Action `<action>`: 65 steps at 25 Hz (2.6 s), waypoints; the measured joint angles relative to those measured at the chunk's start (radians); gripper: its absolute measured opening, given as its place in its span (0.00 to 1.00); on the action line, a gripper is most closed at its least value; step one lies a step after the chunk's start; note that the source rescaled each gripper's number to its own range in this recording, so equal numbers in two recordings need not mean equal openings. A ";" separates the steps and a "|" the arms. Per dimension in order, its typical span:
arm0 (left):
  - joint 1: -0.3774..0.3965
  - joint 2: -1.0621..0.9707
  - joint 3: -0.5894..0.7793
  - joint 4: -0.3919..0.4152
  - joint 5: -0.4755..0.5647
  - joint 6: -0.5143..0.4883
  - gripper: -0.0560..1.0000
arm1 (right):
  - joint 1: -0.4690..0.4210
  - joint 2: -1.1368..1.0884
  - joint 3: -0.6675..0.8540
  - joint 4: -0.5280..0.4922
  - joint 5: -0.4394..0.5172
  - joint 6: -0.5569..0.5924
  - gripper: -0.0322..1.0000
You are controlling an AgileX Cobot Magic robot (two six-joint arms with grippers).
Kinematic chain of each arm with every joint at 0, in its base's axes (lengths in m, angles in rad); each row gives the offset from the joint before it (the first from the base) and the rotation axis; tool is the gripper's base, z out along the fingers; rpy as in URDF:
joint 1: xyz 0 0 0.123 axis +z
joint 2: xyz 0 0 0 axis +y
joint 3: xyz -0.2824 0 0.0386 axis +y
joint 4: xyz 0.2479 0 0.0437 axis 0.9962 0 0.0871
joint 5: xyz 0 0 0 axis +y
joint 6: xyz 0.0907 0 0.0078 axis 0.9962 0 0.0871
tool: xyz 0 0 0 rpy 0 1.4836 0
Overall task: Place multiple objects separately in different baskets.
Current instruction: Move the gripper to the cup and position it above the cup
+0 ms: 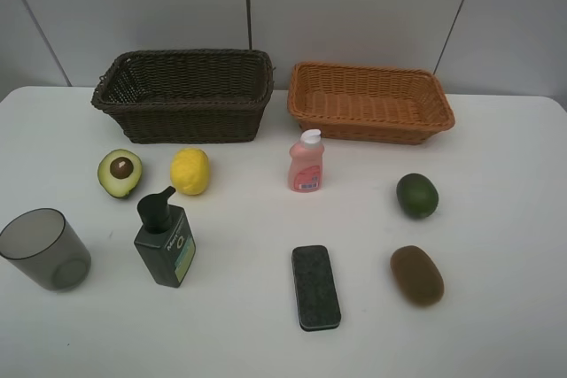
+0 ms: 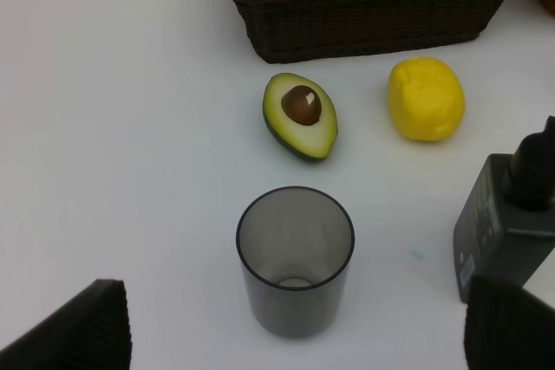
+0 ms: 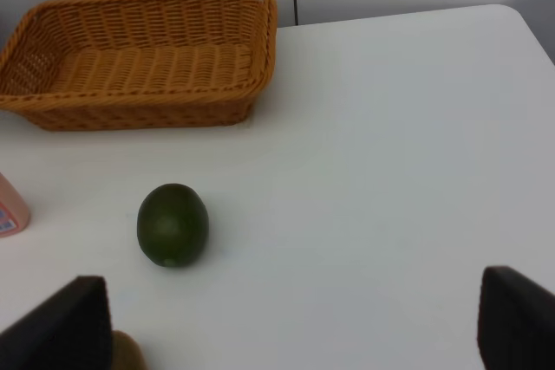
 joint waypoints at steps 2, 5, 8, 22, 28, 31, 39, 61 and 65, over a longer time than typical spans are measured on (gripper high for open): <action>0.000 0.000 0.000 0.000 0.000 0.000 1.00 | 0.000 0.000 0.000 0.000 0.000 0.000 1.00; 0.000 0.000 0.000 0.000 0.000 0.000 1.00 | 0.000 0.000 0.000 0.000 0.000 0.000 1.00; 0.000 0.000 0.000 0.000 0.000 0.000 1.00 | 0.000 0.000 0.000 0.000 0.000 0.000 1.00; 0.000 0.000 0.000 0.000 0.000 -0.007 1.00 | 0.000 0.000 0.000 0.000 0.000 0.000 1.00; 0.000 0.133 -0.008 0.030 0.003 -0.078 1.00 | 0.000 0.000 0.000 0.001 0.000 0.000 1.00; 0.000 0.294 -0.035 0.033 0.010 -0.090 1.00 | 0.000 0.000 0.000 0.001 0.000 0.000 1.00; 0.000 0.782 -0.139 0.037 0.081 -0.093 1.00 | 0.000 0.000 0.000 0.001 0.000 0.000 1.00; 0.000 1.370 -0.223 0.024 -0.089 -0.096 1.00 | 0.000 0.000 0.000 0.000 0.000 0.000 1.00; 0.000 1.384 -0.223 -0.005 -0.102 -0.085 1.00 | 0.000 0.000 0.000 0.000 0.000 0.000 1.00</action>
